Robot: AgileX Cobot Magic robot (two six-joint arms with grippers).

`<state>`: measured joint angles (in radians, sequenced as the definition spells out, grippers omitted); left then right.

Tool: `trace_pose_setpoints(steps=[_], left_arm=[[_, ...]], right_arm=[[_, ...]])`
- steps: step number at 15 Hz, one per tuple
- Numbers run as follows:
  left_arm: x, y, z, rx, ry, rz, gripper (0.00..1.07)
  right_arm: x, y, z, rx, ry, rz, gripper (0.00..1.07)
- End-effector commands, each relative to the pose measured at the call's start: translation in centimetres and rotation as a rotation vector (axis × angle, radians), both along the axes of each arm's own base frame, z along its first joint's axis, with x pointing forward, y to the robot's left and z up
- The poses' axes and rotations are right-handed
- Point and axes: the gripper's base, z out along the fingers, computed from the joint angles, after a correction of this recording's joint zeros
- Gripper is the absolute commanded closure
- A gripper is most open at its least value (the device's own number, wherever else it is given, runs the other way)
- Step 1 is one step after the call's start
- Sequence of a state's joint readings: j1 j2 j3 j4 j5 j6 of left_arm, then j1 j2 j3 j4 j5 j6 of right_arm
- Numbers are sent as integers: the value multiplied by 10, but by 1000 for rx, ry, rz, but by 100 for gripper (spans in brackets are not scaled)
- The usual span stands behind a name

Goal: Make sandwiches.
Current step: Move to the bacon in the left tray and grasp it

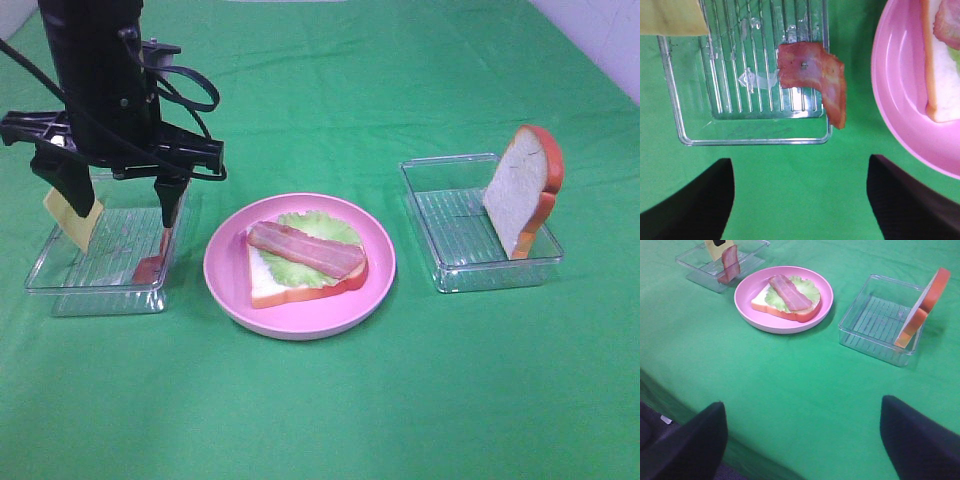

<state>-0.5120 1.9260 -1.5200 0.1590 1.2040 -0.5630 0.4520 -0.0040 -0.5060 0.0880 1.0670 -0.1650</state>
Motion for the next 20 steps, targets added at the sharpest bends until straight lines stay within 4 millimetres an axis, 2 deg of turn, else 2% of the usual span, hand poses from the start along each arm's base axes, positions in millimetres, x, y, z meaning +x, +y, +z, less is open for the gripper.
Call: trace_pose_setpoints(steps=[1, 8, 15, 20], left_arm=[[-1, 0, -9, -15, -25, 23, 35], [5, -4, -39, -5, -1, 46, 35], [9, -5, -40, -7, -30, 41, 41], [11, -5, -52, 14, -11, 32, 41]], right_arm=[[-3, -1, -1, 10, -24, 3, 31], [-3, -1, -1, 10, -24, 3, 31], [-3, -1, -1, 10, -24, 3, 31], [-3, -1, -1, 10, -24, 3, 31]])
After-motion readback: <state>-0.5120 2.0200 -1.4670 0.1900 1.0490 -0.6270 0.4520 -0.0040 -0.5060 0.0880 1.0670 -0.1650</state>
